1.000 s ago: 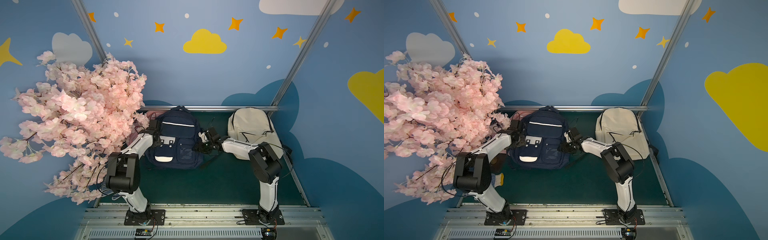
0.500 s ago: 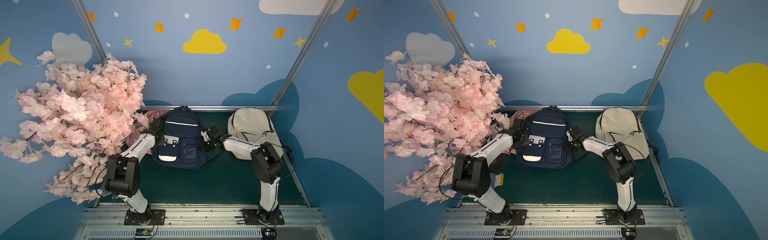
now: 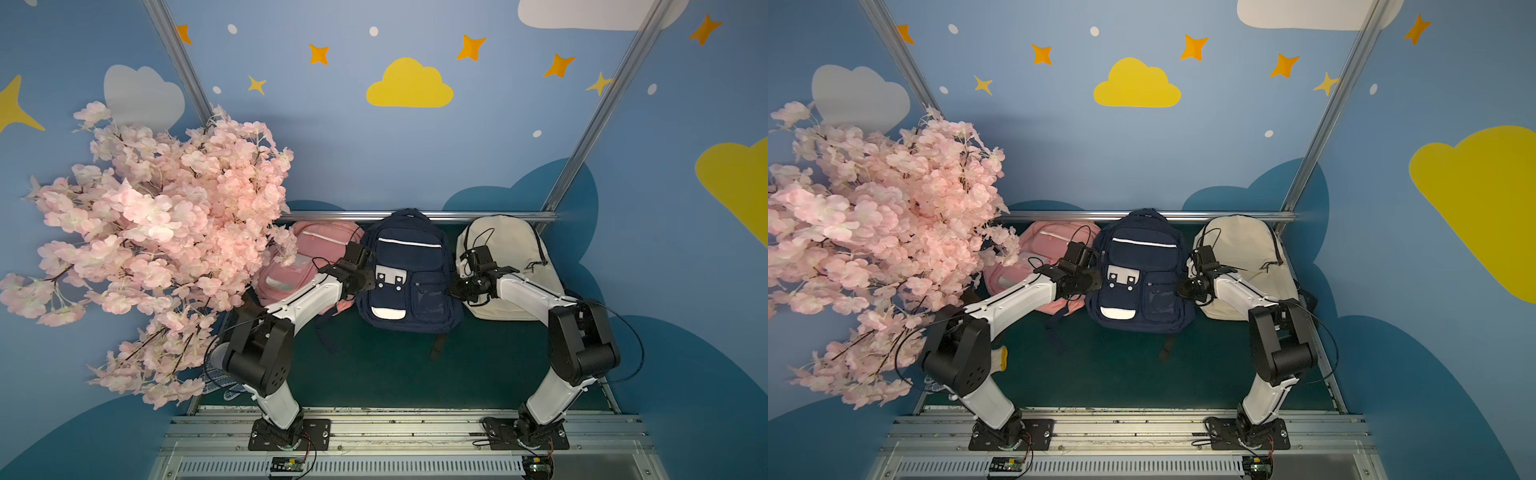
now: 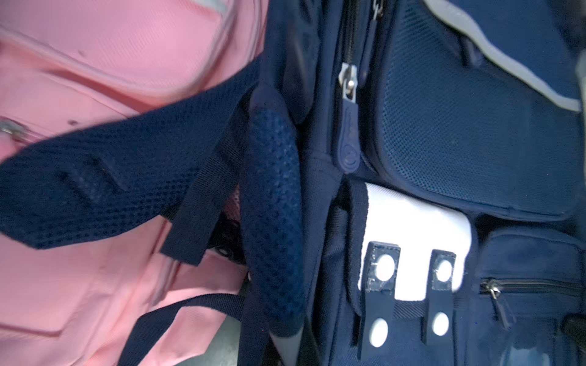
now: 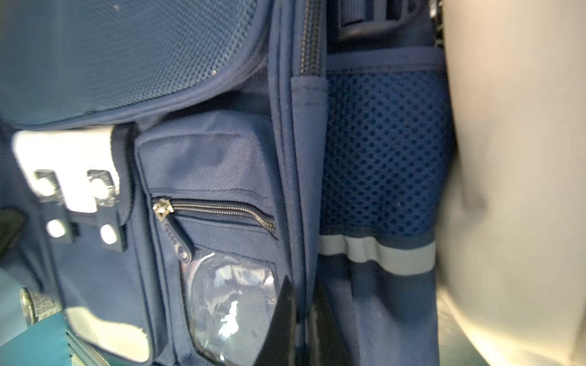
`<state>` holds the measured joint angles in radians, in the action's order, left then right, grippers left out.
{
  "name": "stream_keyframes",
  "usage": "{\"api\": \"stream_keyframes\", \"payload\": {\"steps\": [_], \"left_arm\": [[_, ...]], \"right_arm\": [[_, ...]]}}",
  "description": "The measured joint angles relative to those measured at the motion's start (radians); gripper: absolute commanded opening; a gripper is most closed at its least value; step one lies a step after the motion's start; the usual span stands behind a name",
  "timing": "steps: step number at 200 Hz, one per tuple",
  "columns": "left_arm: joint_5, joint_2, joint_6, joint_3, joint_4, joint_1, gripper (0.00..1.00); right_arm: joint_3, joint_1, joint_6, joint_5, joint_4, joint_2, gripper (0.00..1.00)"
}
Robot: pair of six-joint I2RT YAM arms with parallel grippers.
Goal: Zip up the backpack
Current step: Place the backpack at the center of the board.
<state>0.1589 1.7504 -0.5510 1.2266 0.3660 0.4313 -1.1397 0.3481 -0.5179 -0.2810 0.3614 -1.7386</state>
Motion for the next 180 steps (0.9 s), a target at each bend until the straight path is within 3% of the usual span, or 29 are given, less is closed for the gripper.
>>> {"api": "stream_keyframes", "payload": {"steps": [18, 31, 40, 46, 68, 86, 116, 134, 154, 180], "left_arm": [[-0.009, 0.056, -0.014, 0.004, 0.002, -0.002, 0.69], [0.009, 0.050, -0.024, 0.004, 0.013, -0.002, 0.82], [0.033, 0.029, -0.021, 0.004, 0.030, -0.003, 0.87], [0.050, 0.009, -0.019, 0.004, 0.043, -0.004, 1.00], [0.096, -0.104, 0.003, -0.018, 0.055, -0.020, 1.00], [0.149, -0.249, 0.036, -0.101, 0.019, -0.048, 1.00], [0.288, -0.512, 0.134, -0.393, -0.183, -0.093, 1.00], [0.305, -0.630, 0.206, -0.579, -0.301, -0.151, 1.00], [0.329, -0.697, 0.282, -0.716, -0.406, -0.237, 1.00], [0.317, -0.682, 0.435, -0.898, -0.716, -0.265, 1.00]], "right_arm": [[0.004, -0.002, 0.001, 0.002, -0.008, 0.002, 0.65], [0.008, -0.002, 0.003, 0.012, -0.022, 0.018, 0.83], [0.018, -0.005, 0.006, 0.023, -0.023, 0.050, 0.84], [0.023, -0.006, 0.011, 0.030, -0.020, 0.080, 0.84], [0.026, -0.027, 0.029, 0.058, -0.004, 0.214, 0.86], [0.039, -0.051, 0.032, 0.150, -0.009, 0.348, 0.87], [0.185, -0.094, 0.107, 0.319, -0.119, 0.555, 0.87], [0.304, -0.116, 0.184, 0.409, -0.209, 0.626, 0.88], [0.439, -0.127, 0.276, 0.511, -0.333, 0.652, 0.89], [0.615, -0.137, 0.405, 0.631, -0.558, 0.597, 0.92]]}}
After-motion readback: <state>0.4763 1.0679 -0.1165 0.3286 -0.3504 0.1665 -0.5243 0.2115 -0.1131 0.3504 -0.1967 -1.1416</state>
